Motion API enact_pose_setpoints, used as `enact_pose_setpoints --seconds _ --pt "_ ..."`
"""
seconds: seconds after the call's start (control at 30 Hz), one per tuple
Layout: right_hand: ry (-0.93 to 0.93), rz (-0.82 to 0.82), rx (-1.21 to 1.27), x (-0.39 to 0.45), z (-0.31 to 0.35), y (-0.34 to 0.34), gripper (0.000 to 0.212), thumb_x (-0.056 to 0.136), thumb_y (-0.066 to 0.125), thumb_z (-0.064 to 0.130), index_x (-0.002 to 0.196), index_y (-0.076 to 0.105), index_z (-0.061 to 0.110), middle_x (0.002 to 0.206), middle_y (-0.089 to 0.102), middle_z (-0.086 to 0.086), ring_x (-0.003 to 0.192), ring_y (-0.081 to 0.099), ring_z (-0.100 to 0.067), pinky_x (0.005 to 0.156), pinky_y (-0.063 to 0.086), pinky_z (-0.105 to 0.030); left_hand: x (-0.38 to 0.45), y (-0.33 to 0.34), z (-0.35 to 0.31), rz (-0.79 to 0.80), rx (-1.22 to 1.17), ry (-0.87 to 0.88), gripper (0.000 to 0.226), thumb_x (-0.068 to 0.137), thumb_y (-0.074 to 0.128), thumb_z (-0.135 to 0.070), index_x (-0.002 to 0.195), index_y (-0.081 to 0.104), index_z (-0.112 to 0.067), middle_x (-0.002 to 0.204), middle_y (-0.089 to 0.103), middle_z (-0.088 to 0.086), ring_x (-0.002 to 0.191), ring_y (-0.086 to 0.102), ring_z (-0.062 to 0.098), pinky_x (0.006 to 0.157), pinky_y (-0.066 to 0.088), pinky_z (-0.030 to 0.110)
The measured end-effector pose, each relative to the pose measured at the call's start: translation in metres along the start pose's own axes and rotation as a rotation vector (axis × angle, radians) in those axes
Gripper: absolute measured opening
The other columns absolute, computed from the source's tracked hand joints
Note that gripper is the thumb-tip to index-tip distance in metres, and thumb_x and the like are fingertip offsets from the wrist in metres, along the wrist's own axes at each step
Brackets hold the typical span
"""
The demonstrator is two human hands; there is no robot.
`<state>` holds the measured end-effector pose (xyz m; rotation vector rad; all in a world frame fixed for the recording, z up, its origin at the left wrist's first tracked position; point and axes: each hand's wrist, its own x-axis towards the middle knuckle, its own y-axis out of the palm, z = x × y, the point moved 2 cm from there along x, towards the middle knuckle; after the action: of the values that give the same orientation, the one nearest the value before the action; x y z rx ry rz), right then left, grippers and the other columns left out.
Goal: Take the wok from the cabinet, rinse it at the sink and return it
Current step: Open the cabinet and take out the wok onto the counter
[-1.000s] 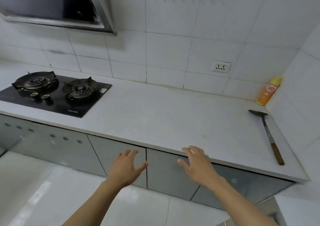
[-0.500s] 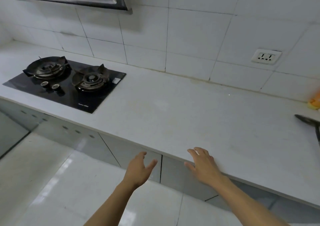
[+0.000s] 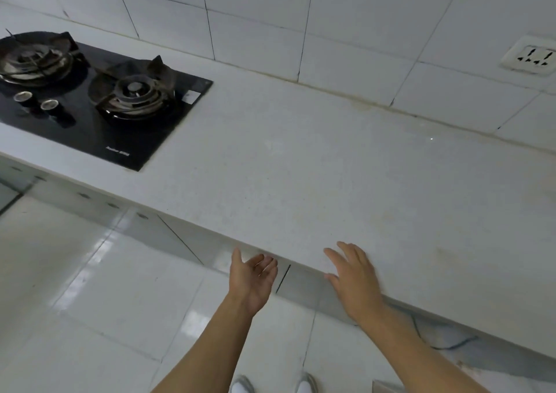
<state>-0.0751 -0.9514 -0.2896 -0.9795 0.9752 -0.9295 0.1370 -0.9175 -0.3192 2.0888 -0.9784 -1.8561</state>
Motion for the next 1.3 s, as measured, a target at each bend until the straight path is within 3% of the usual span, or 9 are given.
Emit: enact_pose_setpoints --seconds 0.1,0.17,0.3,0.57,0.77,0.97,1.13,1.2,1.3 --pt "0.019 -0.02 -0.001 0.001 0.001 0.005 0.052 0.095 0.058 0.027 0.144 0.042 0.027 0.156 0.033 -0.004 0.145 0.022 -0.028 0.116 0.029 -0.04 0.014 0.001 0.004 0.0 -0.097 -0.011 0.083 0.093 0.04 -0.06 0.144 0.026 0.004 0.147 0.034 0.024 0.135 0.036 0.04 0.112 0.034 0.047" --pt "0.017 -0.018 -0.012 0.001 0.001 0.005 0.052 0.095 0.058 0.027 0.144 0.042 0.027 0.156 0.033 -0.004 0.145 0.022 -0.028 0.116 0.03 -0.04 0.02 0.002 0.007 -0.01 -0.11 0.001 0.081 0.092 0.042 -0.06 0.143 0.03 0.001 0.145 0.037 0.023 0.132 0.039 0.04 0.11 0.035 0.049" --pt "0.007 -0.009 -0.063 0.001 0.001 0.003 0.051 0.096 0.055 0.03 0.144 0.039 0.029 0.157 0.03 -0.003 0.145 0.021 -0.028 0.115 0.031 -0.04 0.022 0.0 0.011 -0.017 -0.072 0.027 0.073 0.092 0.045 -0.058 0.134 0.041 0.001 0.13 0.051 0.022 0.118 0.052 0.041 0.105 0.042 0.05" --pt "0.01 0.003 -0.006 0.001 0.004 -0.003 0.048 0.097 0.055 0.025 0.143 0.041 0.026 0.156 0.029 -0.004 0.145 0.019 -0.027 0.114 0.032 -0.042 0.011 -0.017 0.015 -0.089 0.045 0.087 0.055 0.094 0.046 -0.052 0.109 0.055 0.0 0.109 0.057 0.02 0.099 0.06 0.036 0.096 0.05 0.047" --pt "-0.009 0.021 0.01 -0.003 0.001 -0.003 0.056 0.097 0.055 0.023 0.149 0.033 0.025 0.16 0.022 -0.005 0.147 0.013 -0.028 0.119 0.022 -0.043 -0.006 -0.043 0.019 -0.103 0.135 0.132 0.043 0.095 0.049 -0.042 0.108 0.058 -0.002 0.097 0.061 0.016 0.092 0.061 0.032 0.088 0.054 0.041" --pt "-0.086 0.033 -0.059 -0.012 0.018 -0.001 0.068 0.095 0.055 0.032 0.151 0.02 0.018 0.16 0.014 -0.011 0.147 0.011 -0.031 0.119 0.018 -0.042 -0.024 -0.075 0.012 -0.17 0.446 0.212 0.03 0.087 0.067 -0.023 0.109 0.062 -0.002 0.105 0.064 0.017 0.092 0.064 0.032 0.081 0.057 0.038" --pt "-0.231 0.051 -0.038 -0.018 0.051 0.006 0.069 0.093 0.058 0.032 0.15 0.022 0.02 0.159 0.018 -0.009 0.147 0.014 -0.029 0.119 0.019 -0.041 -0.046 -0.097 0.006 -0.421 0.875 0.363 0.033 0.074 0.08 -0.024 0.077 0.053 -0.005 0.083 0.065 0.019 0.076 0.068 0.031 0.07 0.06 0.041" --pt "-0.27 0.066 -0.04 -0.016 0.063 0.007 0.067 0.093 0.058 0.032 0.149 0.024 0.02 0.159 0.019 -0.009 0.147 0.014 -0.029 0.118 0.02 -0.042 -0.058 -0.107 0.002 -0.506 1.001 0.413 0.031 0.07 0.08 -0.018 0.079 0.052 -0.007 0.082 0.065 0.015 0.076 0.067 0.029 0.065 0.059 0.04" --pt "-0.324 0.111 -0.063 -0.011 0.079 0.009 0.067 0.094 0.056 0.034 0.15 0.021 0.021 0.16 0.016 -0.01 0.147 0.012 -0.03 0.119 0.019 -0.043 -0.072 -0.121 -0.007 -0.533 1.152 0.47 0.025 0.067 0.071 -0.009 0.082 0.052 -0.015 0.082 0.062 0.007 0.072 0.062 0.021 0.052 0.053 0.029"
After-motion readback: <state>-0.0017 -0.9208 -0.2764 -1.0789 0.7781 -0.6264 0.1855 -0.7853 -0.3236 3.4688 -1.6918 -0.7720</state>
